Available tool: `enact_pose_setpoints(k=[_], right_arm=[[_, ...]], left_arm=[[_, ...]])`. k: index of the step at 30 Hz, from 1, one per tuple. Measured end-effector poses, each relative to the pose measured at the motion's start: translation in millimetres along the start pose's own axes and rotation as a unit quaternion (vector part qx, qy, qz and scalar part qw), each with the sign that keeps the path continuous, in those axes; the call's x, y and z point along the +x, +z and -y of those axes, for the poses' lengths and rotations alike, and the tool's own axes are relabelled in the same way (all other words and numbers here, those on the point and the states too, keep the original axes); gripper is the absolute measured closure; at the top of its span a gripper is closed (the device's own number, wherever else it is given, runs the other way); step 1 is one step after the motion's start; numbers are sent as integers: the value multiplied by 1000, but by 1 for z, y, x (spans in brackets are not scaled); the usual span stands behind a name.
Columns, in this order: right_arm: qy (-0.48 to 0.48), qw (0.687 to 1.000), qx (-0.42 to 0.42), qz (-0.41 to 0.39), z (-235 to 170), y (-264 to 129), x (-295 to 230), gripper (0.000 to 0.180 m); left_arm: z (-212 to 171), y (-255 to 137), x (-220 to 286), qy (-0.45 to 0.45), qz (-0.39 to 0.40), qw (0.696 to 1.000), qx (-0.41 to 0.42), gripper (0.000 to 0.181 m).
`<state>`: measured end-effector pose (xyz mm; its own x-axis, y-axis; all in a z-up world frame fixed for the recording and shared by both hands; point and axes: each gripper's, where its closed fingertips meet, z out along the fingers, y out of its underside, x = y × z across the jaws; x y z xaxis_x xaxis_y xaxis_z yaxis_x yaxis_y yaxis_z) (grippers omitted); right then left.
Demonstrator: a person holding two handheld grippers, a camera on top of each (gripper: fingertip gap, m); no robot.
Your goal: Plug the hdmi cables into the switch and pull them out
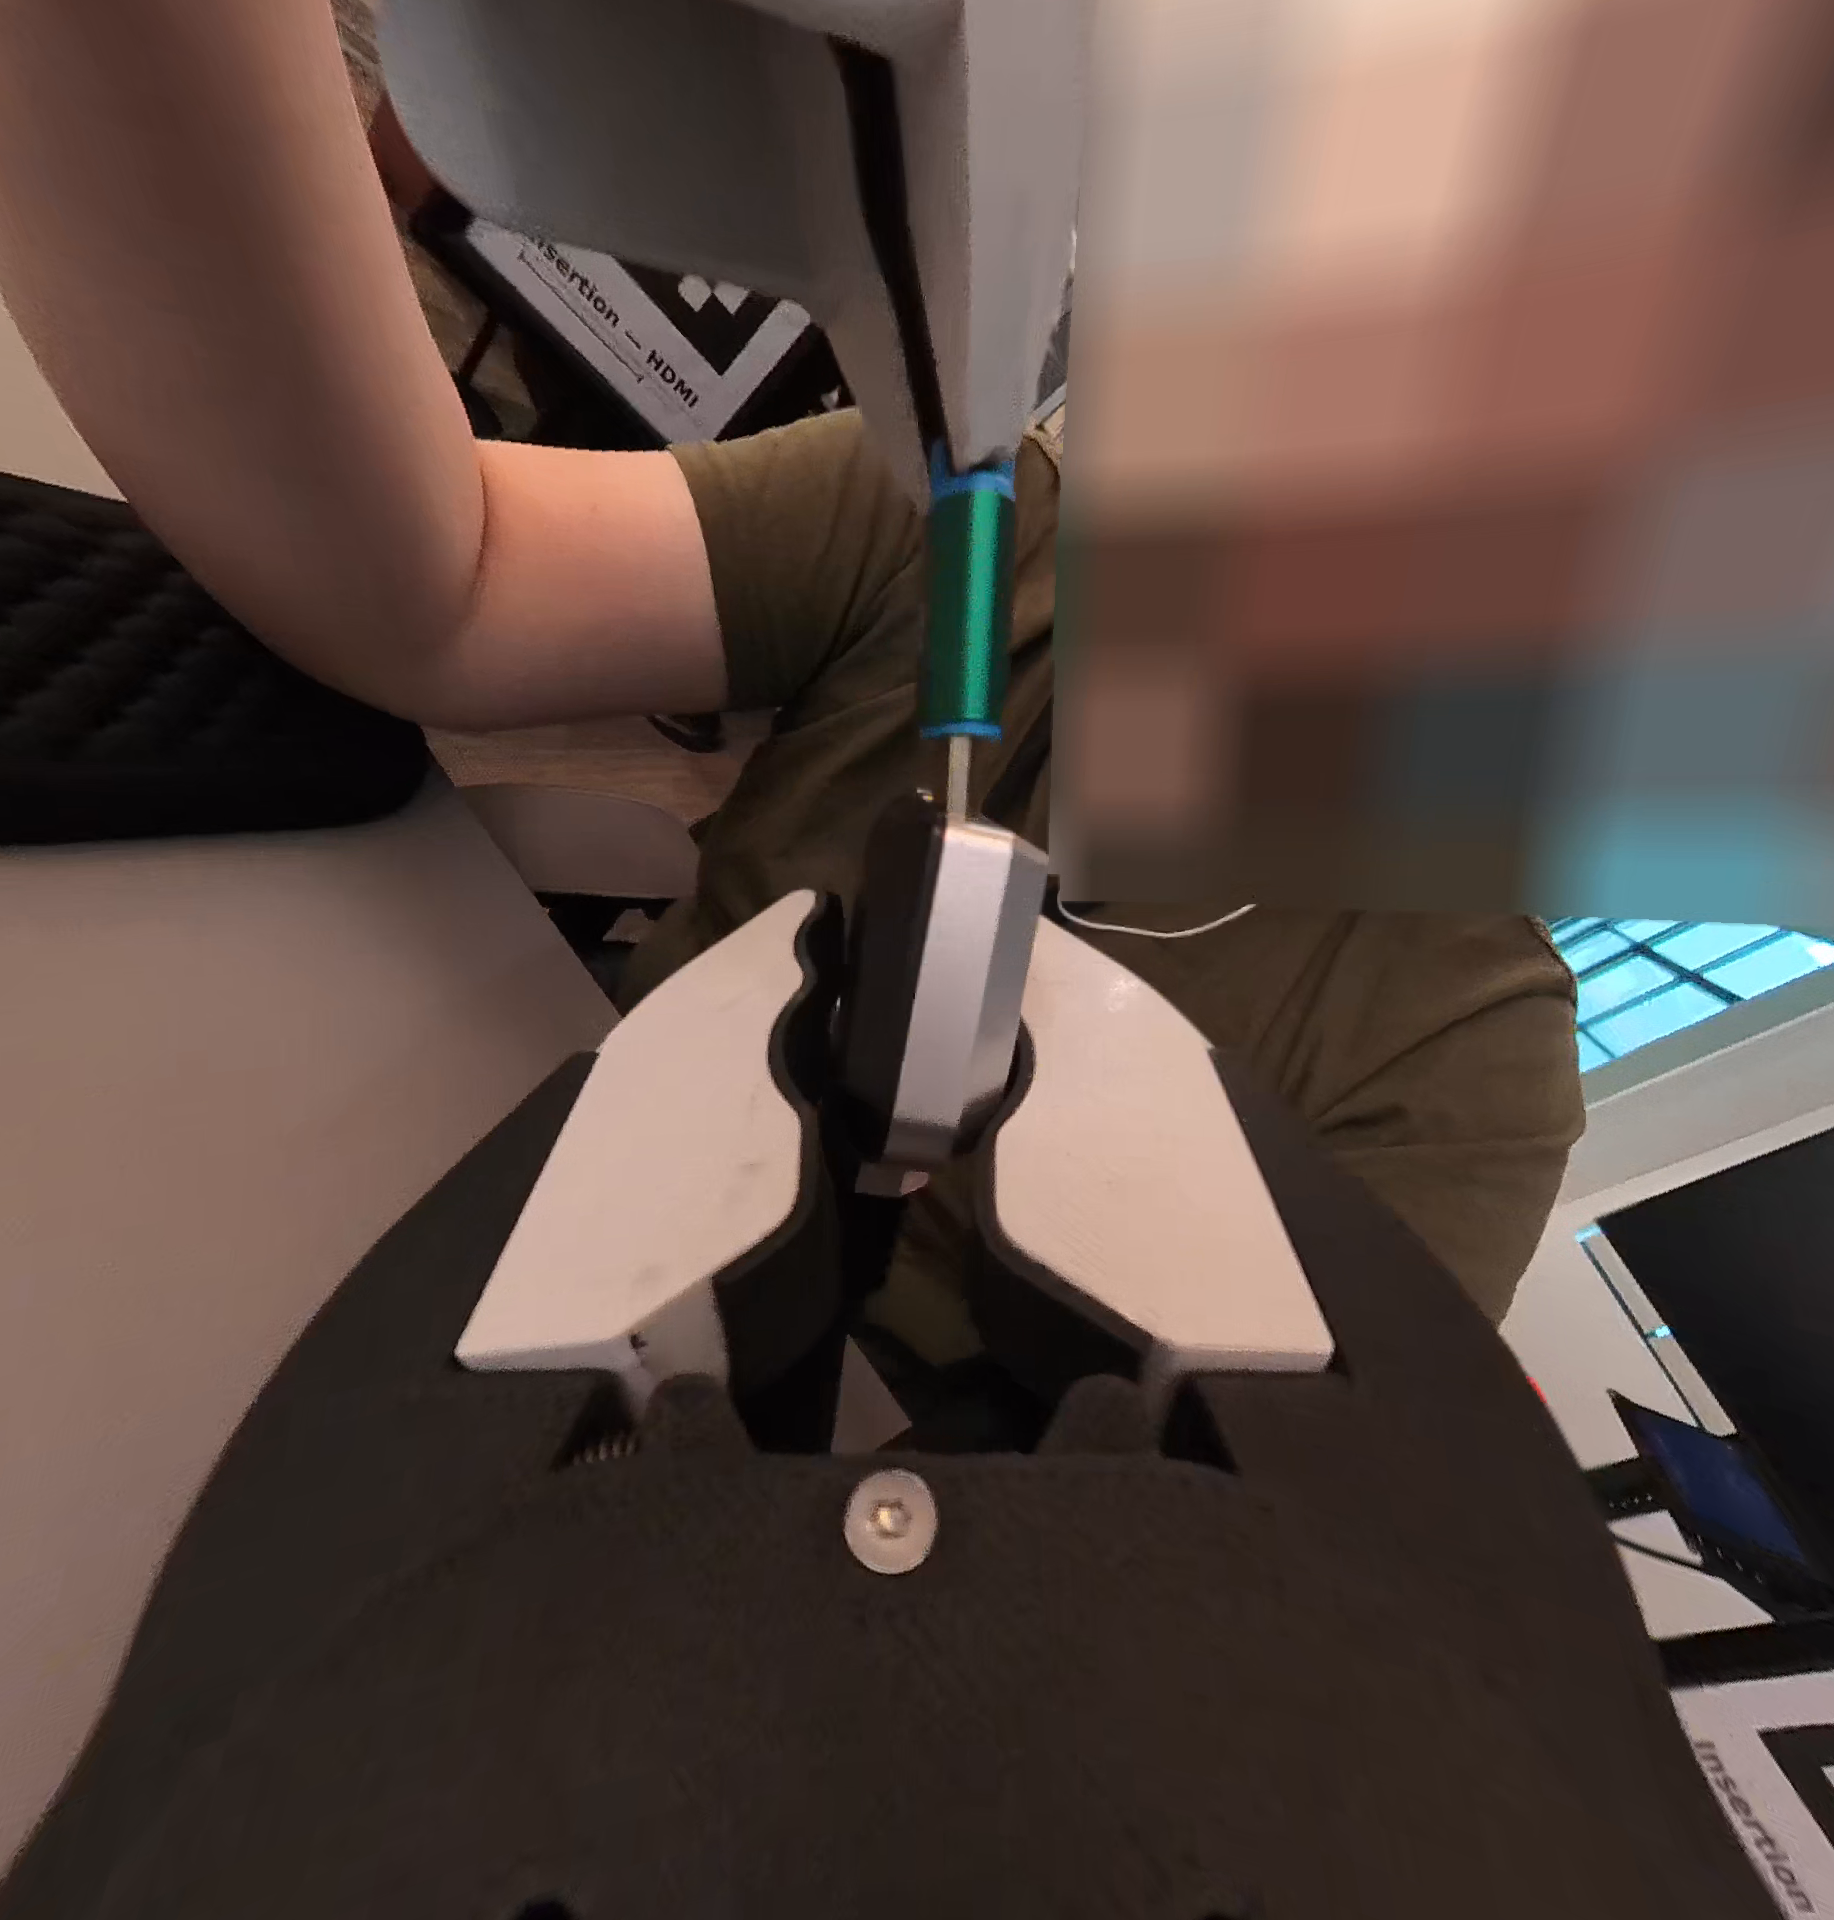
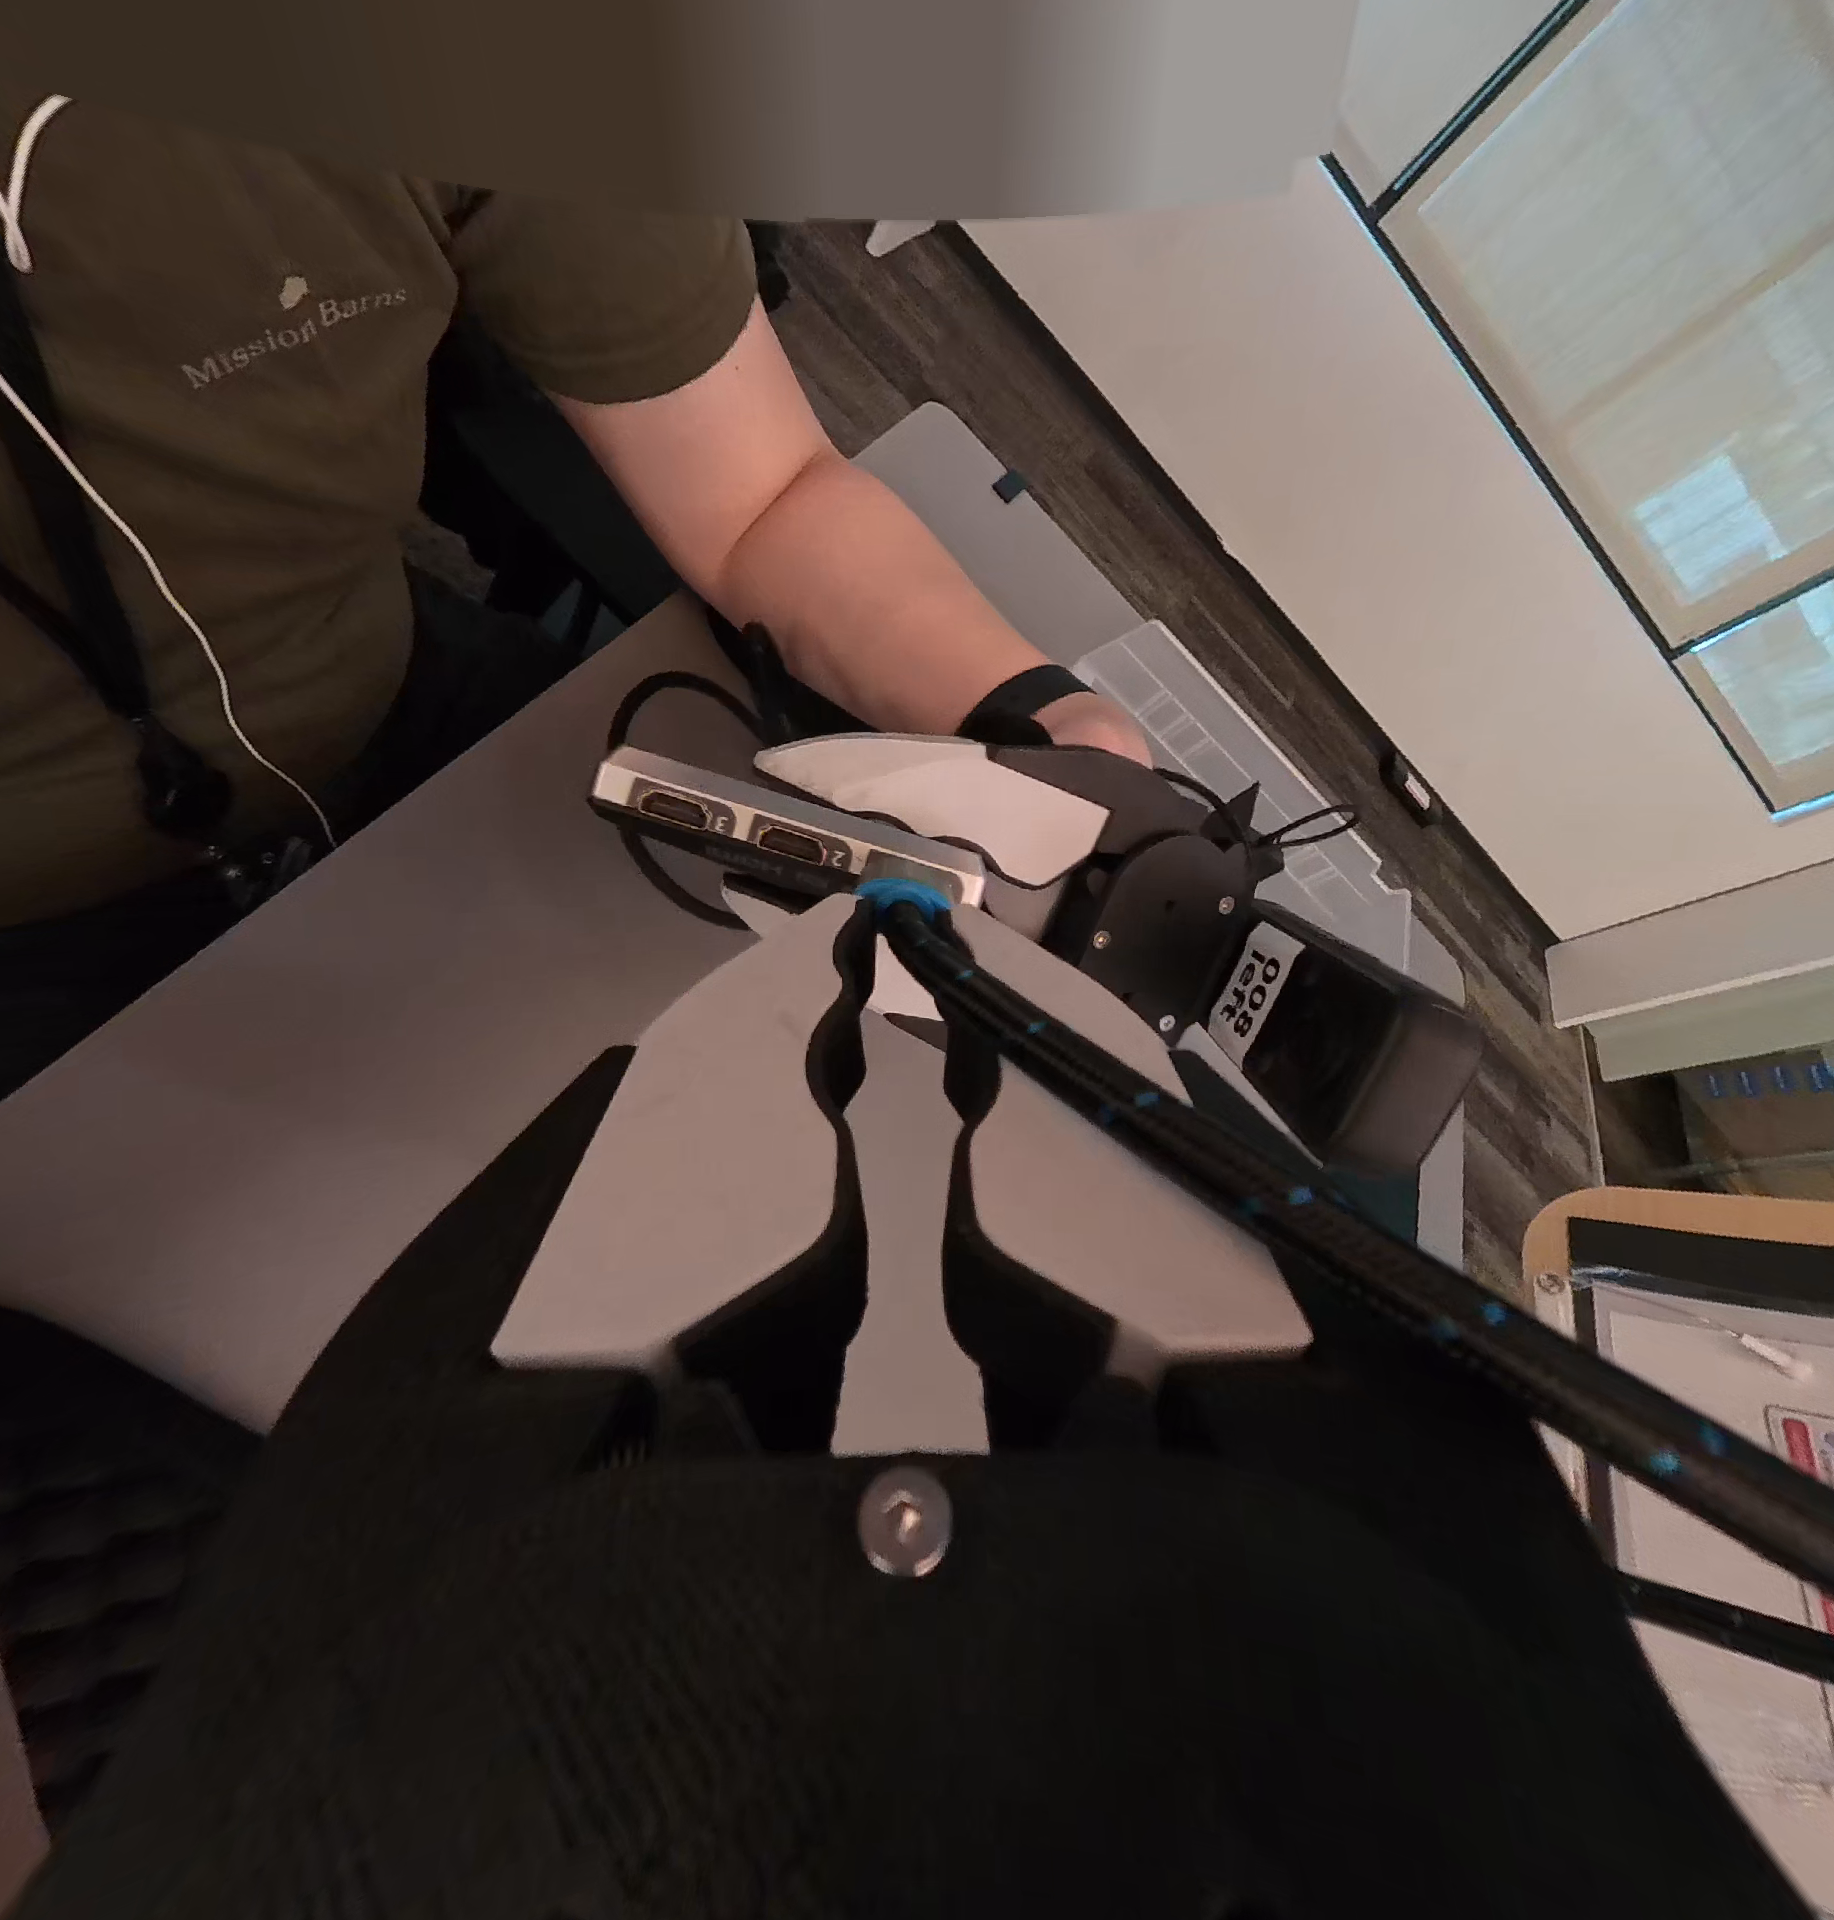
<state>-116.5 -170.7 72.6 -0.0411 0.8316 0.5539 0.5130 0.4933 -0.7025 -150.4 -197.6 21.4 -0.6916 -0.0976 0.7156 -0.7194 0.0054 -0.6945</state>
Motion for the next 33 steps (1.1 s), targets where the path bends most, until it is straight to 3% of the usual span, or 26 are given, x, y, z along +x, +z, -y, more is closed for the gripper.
enact_pose_setpoints(k=[12, 28, 33], right_arm=[[68, 998, -17, -4, -20, -2, 9, 168], [122, 988, 40, 85, -31, 15, -2, 168], [90, 992, 64, 64, -27, 6, 4, 169]], left_arm=[[7, -12, -16, -28, 33, 999, 22, 156], [-7, -1, -20, -50, 25, 997, -43, 159], [7, -5, -16, -51, 17, 999, 0, 156]])
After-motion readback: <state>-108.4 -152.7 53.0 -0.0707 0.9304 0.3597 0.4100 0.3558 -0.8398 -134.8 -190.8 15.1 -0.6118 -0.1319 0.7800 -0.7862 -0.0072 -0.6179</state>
